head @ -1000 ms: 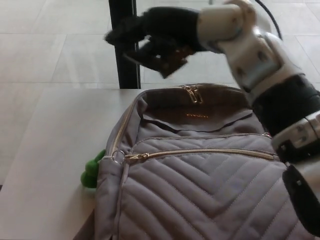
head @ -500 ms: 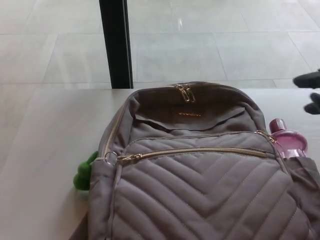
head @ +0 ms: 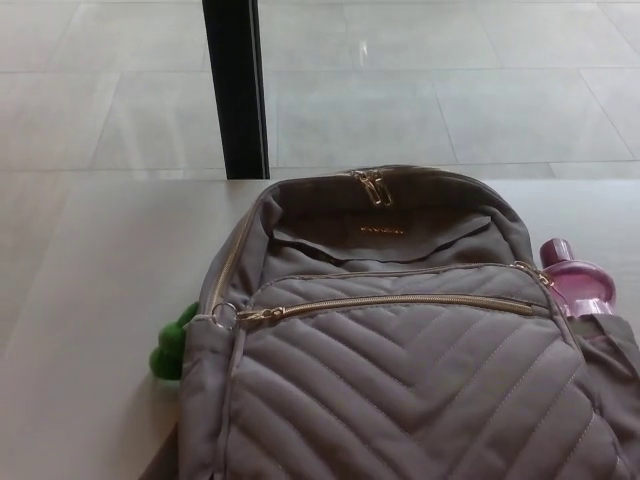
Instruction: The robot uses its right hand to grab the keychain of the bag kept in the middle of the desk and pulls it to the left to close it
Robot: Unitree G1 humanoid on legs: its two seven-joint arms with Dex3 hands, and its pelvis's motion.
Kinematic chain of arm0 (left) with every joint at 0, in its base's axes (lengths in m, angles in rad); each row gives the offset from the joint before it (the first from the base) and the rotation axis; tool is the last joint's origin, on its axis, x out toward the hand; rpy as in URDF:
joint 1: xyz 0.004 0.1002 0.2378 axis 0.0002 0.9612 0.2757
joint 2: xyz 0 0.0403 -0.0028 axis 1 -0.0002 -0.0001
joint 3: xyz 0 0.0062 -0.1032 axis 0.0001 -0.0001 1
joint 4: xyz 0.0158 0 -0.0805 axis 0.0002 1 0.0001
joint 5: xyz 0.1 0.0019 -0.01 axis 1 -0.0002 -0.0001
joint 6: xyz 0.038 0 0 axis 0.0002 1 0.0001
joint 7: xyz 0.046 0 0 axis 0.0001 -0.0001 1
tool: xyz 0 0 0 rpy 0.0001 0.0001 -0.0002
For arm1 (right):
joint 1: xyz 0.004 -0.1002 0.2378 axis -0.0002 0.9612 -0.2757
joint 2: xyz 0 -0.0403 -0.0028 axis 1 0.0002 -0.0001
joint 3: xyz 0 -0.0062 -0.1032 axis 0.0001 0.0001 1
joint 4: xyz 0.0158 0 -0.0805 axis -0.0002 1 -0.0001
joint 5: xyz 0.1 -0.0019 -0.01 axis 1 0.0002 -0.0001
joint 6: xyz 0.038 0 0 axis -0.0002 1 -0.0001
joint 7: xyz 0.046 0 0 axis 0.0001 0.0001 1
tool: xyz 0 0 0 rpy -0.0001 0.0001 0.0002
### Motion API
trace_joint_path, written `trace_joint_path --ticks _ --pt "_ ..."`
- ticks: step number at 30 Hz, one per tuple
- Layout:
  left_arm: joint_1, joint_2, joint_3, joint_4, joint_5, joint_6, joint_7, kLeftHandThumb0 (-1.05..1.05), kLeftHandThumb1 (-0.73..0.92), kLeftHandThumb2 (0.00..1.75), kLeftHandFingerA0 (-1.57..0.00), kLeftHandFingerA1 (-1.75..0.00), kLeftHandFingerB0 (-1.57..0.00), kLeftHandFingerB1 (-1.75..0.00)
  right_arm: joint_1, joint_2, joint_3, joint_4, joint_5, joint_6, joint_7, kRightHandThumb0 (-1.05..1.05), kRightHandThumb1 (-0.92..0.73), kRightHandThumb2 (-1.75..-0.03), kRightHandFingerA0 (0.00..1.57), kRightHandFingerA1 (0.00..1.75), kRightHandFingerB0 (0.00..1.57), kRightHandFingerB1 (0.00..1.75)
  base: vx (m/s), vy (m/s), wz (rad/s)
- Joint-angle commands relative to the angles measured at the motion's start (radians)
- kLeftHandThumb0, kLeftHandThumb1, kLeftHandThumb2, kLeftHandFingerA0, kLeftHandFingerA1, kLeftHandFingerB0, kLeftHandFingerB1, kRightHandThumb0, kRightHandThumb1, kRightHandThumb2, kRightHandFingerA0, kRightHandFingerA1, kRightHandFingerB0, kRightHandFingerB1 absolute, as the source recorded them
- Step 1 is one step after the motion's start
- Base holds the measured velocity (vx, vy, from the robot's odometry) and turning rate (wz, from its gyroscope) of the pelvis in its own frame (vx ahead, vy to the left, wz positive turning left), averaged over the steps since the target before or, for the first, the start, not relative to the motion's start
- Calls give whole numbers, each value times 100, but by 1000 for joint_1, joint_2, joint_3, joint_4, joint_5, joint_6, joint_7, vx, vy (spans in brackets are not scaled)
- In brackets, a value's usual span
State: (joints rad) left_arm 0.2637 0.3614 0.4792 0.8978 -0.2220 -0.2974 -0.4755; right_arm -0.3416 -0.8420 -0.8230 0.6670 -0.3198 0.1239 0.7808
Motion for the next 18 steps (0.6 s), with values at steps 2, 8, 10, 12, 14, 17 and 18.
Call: trace_joint_path --ticks 2,8,10,12,14,17,18 --pt "9 40 43 46 -72 13 -77 -82 92 80 -58 -53 -46 -38 491 27 -408 230 231 -245 -360 -81 -82 -65 40 63 26 33 0 0 0" --pt "5 62 55 178 -43 19 -8 -83 92 77 -55 -53 -42 -42 541 261 -388 305 273 -236 -459 -70 -78 -64 40 62 24 31 0 0 0" --pt "1 64 56 198 -41 14 -3 -83 92 78 -53 -53 -40 -43 541 283 -383 352 283 -248 -479 -70 -79 -64 45 61 24 31 0 0 0" --pt "0 67 60 234 -37 36 35 -84 92 76 -58 -52 -46 -41 539 349 -389 388 301 -229 -538 -70 -80 -64 51 74 20 34 0 0 0" --pt "-2 74 82 278 -55 64 55 -76 76 114 -57 -62 -42 -54 568 421 -359 359 278 -203 -556 -71 -80 -64 44 79 22 38 0 0 0" --pt "9 84 93 294 -57 71 65 -79 92 75 -62 -52 -45 -41 601 461 -325 346 278 -229 -482 -69 -78 -64 33 68 27 36 0 0 0" --pt "12 89 86 299 -46 73 74 -75 76 114 -55 -63 -39 -54 601 471 -314 346 280 -235 -467 -70 -62 -95 37 68 20 48 0 0 0"
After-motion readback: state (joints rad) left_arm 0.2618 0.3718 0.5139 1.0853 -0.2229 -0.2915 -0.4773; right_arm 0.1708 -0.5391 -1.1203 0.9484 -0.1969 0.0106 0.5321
